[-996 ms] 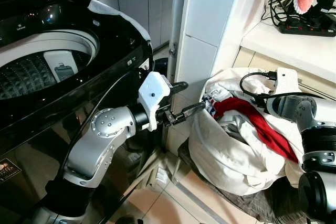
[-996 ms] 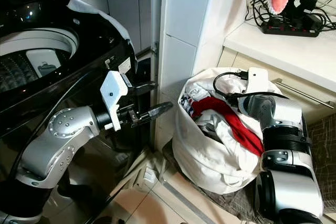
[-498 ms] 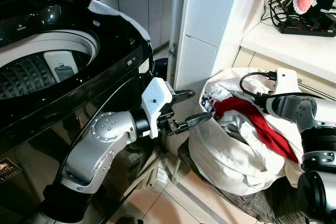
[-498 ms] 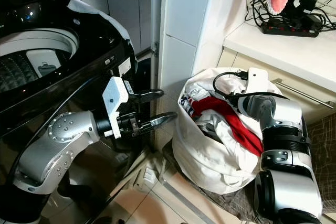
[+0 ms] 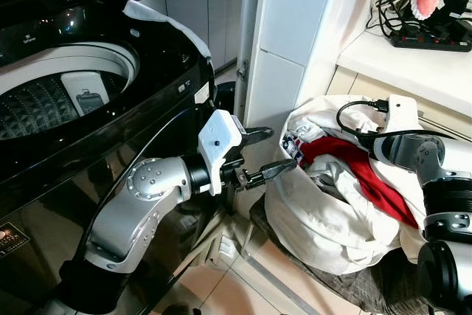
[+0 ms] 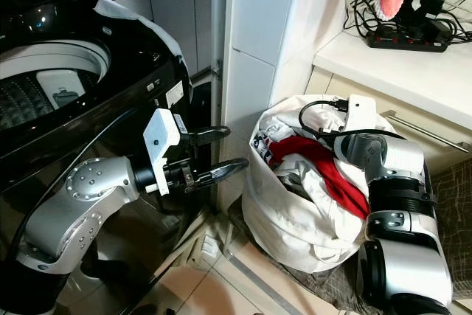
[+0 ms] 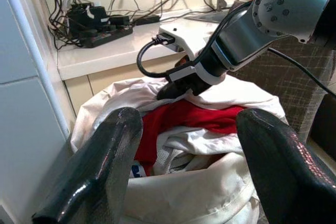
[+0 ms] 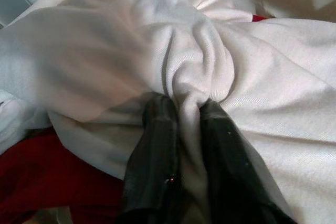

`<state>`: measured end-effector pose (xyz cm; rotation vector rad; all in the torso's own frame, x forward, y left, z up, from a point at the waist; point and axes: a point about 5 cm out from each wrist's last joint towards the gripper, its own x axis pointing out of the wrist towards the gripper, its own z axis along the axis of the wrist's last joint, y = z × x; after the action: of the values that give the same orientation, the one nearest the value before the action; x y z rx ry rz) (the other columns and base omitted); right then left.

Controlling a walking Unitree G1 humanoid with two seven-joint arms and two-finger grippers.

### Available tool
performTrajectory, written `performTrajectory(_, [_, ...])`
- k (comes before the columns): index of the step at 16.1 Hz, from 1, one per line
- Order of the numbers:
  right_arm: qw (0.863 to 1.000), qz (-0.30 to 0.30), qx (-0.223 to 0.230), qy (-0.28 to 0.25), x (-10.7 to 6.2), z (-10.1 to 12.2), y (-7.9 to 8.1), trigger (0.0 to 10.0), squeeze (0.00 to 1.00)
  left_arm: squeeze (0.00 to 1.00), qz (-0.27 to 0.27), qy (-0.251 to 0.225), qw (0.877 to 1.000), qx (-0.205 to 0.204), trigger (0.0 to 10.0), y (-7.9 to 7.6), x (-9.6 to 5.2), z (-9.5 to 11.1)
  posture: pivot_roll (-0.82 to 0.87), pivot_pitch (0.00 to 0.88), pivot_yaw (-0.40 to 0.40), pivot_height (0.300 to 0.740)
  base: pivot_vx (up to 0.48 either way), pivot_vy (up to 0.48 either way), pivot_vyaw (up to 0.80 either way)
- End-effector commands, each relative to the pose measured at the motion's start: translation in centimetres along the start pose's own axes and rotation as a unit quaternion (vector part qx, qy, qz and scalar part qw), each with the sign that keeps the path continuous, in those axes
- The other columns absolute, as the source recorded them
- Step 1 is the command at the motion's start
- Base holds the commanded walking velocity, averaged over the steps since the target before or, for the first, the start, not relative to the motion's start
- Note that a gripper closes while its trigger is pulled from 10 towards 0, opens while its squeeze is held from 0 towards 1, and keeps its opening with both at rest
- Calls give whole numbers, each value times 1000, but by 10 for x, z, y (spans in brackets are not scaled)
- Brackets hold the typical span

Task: Clothes washing

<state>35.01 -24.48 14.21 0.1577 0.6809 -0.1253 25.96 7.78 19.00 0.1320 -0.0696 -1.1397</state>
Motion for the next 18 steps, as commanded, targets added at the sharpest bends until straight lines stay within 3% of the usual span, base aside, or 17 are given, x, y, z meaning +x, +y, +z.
performTrajectory(1, [1000, 6, 6, -6, -3, 6, 2, 0, 0, 0, 6, 2, 1000, -1, 10000, 1, -1, -2, -25, 0, -23, 740, 0, 0, 0])
performTrajectory(5, [998, 23, -19, -49, -22, 32, 6, 0, 0, 0, 47, -5, 999, -3, 10000, 9, -4, -4, -20, 0, -33, 740, 0, 0, 0])
performTrajectory(8, [992, 47, -64, -94, -49, 60, 14, 0, 0, 0, 79, -20, 997, 9, 10000, 18, -6, 1, -20, 0, -38, 740, 0, 0, 0])
performTrajectory(9, [985, 79, -75, -132, -67, 80, 24, 0, 0, 0, 97, -32, 995, 18, 10000, 25, -7, 6, -23, 0, -37, 740, 0, 0, 0])
performTrajectory(10, [966, 147, -80, -195, -97, 108, 42, 0, 0, 0, 119, -47, 991, 40, 10000, 33, -9, 14, -32, 0, -34, 740, 0, 0, 0])
performTrajectory(11, [957, 174, -81, -219, -108, 116, 50, 0, 0, 0, 129, -56, 989, 47, 10000, 36, -9, 19, -33, 0, -34, 740, 0, 0, 0])
performTrajectory(12, [912, 262, -85, -305, -142, 138, 72, 0, 0, 0, 158, -95, 980, 69, 10000, 46, -10, 37, -34, 0, -36, 740, 0, 0, 0])
performTrajectory(13, [874, 314, -105, -355, -164, 146, 86, 0, 0, 0, 180, -128, 972, 84, 10000, 53, -11, 51, -38, 0, -39, 740, 0, 0, 0])
performTrajectory(14, [864, 327, -133, -360, -170, 144, 93, 0, 0, 0, 197, -146, 965, 93, 10000, 57, -12, 59, -38, 0, -39, 740, 0, 0, 0])
performTrajectory(15, [846, 350, -193, -352, -174, 133, 107, 0, 0, 0, 218, -182, 953, 107, 10000, 63, -15, 78, -37, 0, -47, 740, 0, 0, 0])
performTrajectory(16, [833, 385, -215, -334, -173, 122, 118, 0, 0, 0, 220, -211, 946, 114, 10000, 65, -17, 94, -33, 0, -53, 740, 0, 0, 0])
performTrajectory(17, [830, 405, -211, -321, -168, 115, 122, 0, 0, 1000, 209, -233, 943, 109, 10000, 64, -18, 104, -29, 0, -57, 740, 0, 0, 0])
performTrajectory(18, [827, 420, -198, -318, -162, 110, 126, 0, 0, 1000, 189, -251, 944, 101, 10000, 60, -18, 112, -24, 0, -63, 740, 0, 0, 0])
